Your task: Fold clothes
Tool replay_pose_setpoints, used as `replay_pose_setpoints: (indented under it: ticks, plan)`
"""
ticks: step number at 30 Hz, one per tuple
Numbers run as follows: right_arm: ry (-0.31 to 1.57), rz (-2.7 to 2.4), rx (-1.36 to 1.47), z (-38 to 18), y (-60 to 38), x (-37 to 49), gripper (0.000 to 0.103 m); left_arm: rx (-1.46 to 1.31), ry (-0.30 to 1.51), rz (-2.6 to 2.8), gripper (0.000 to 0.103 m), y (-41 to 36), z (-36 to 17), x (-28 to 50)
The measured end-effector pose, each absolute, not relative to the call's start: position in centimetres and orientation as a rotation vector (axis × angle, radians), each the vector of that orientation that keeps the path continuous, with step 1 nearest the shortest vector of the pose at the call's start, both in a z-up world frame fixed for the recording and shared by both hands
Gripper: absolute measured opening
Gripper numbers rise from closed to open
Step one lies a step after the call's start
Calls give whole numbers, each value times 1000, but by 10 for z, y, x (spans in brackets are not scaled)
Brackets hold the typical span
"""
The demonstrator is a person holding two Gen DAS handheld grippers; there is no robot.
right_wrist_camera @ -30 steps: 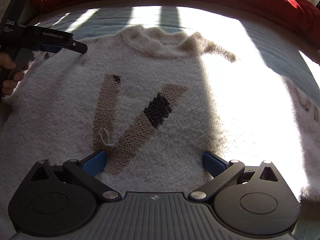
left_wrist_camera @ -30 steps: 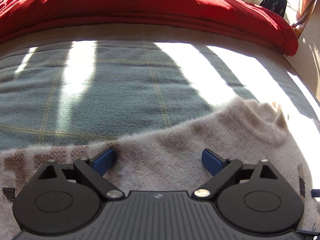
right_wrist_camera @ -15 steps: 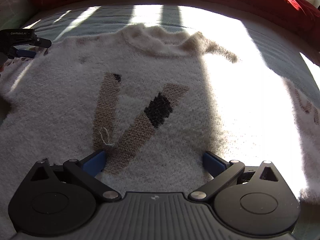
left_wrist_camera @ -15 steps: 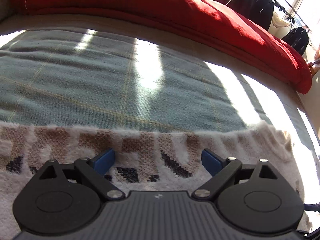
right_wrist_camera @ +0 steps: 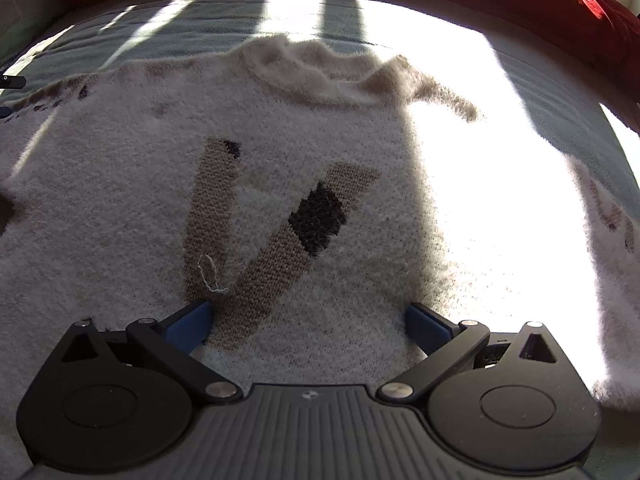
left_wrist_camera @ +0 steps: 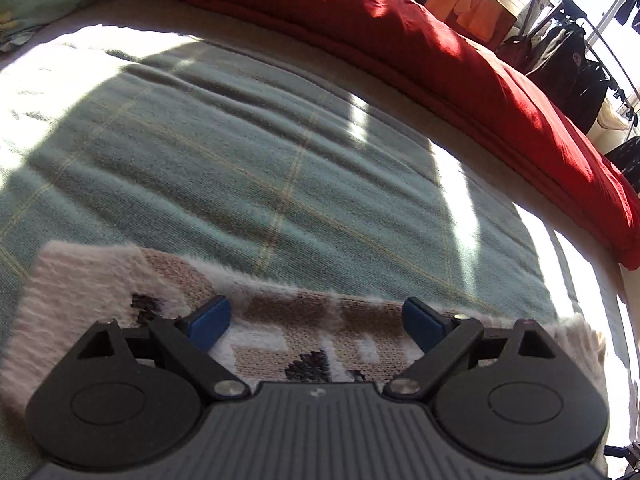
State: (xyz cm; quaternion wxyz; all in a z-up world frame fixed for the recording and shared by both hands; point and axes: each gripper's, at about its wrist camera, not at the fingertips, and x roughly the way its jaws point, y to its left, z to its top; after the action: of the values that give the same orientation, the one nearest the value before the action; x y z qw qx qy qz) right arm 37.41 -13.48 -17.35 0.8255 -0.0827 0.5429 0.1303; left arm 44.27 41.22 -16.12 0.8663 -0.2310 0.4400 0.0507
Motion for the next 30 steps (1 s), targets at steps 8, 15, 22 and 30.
replay_pose_setpoints:
  ticks: [8, 15, 22, 30]
  plan:
    - [1180, 253, -197, -174, -130, 377, 103, -554, 980, -78, 93, 383, -154, 421]
    - [1205, 249, -205, -174, -128, 381, 103, -574, 978, 37, 93, 425, -161, 380]
    - [1204, 243, -211, -175, -127, 379, 103, -582, 907, 200, 92, 462, -140, 378]
    - [1208, 247, -213, -175, -128, 381, 103, -473, 982, 205, 89, 439, -164, 424]
